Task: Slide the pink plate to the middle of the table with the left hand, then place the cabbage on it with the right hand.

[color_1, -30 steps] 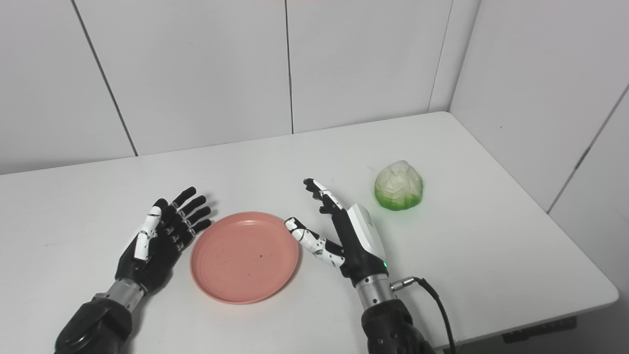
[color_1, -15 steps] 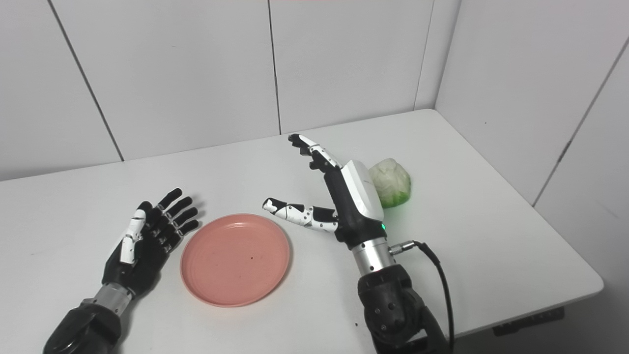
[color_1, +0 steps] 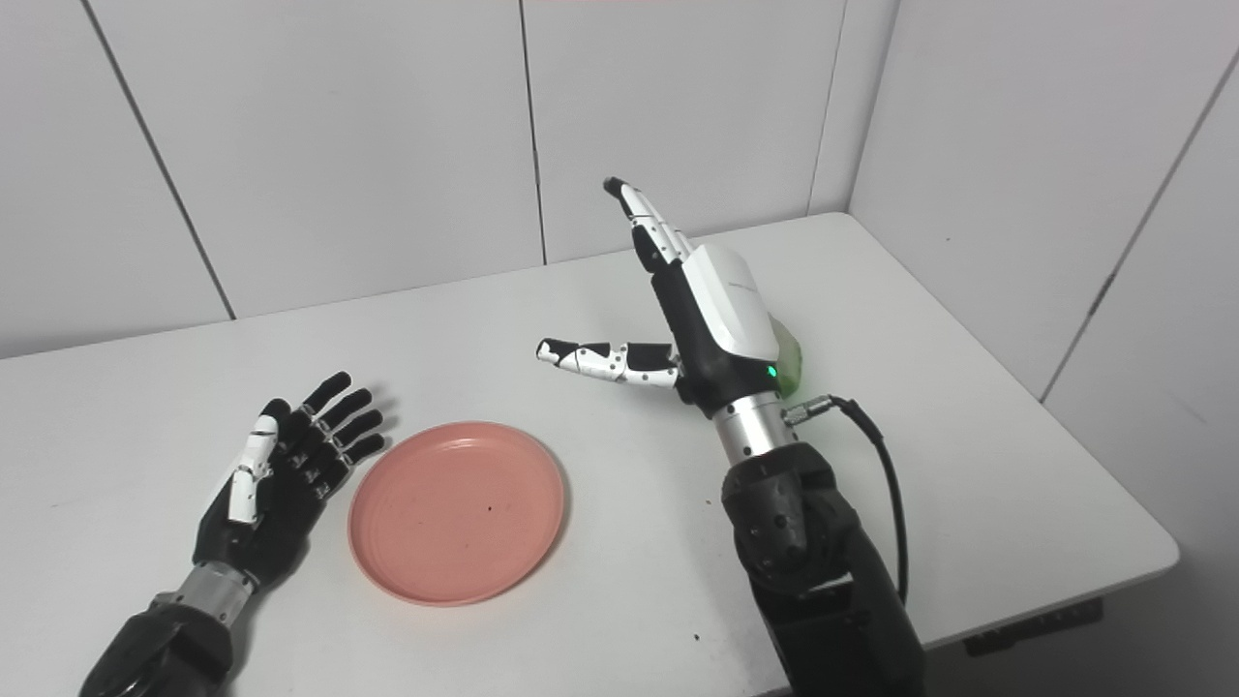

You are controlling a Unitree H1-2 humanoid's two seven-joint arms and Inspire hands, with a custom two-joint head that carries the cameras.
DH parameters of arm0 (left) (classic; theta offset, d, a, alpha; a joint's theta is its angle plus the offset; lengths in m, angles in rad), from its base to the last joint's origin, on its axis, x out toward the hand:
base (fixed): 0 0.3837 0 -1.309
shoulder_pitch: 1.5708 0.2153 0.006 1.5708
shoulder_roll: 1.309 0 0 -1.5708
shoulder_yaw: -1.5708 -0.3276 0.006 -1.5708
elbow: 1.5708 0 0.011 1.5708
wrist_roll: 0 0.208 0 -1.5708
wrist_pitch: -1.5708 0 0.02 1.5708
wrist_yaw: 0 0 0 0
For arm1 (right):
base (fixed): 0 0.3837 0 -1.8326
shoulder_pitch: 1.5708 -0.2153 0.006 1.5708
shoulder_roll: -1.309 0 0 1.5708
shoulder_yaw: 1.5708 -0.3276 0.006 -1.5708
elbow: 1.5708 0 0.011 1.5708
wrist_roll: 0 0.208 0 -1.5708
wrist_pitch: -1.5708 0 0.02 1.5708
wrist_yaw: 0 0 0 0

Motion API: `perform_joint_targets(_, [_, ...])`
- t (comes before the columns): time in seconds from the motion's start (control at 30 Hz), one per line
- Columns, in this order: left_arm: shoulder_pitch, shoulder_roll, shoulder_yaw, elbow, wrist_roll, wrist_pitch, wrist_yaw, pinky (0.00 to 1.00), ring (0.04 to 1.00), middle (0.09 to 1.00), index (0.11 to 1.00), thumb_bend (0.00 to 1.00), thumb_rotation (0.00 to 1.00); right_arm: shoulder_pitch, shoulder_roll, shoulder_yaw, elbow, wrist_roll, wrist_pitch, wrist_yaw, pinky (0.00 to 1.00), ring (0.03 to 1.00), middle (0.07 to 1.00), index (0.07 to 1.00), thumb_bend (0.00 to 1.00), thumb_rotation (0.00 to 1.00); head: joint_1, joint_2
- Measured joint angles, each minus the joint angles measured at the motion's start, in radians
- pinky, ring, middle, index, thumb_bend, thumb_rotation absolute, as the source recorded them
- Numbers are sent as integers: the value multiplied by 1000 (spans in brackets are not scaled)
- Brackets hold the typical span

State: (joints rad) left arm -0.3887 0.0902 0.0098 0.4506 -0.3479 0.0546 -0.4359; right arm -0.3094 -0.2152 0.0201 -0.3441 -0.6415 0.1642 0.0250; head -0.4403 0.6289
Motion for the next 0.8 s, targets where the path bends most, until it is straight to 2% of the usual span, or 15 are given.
perform_joint_targets(0.07, [-1,1,1,6,0,-2,-1,838,856,867,853,503,1000,-6,-9,-13,14,-4,6,0,847,928,960,974,859,568,-3,-2])
perform_joint_targets(0.27, [-2,3,5,10,0,-3,-2,833,853,862,848,502,1000,-13,-53,-71,43,-8,21,-3,866,949,983,992,929,658,-6,-3])
perform_joint_targets(0.57, [-2,4,9,12,0,-3,-5,835,854,862,845,507,1000,-15,-83,-106,60,-10,47,-1,893,968,999,998,994,692,-20,-3])
perform_joint_targets(0.8, [-2,9,12,13,0,-4,-13,824,847,855,841,507,1000,-12,-123,-130,88,11,81,10,886,982,1000,1000,1000,699,-31,-3])
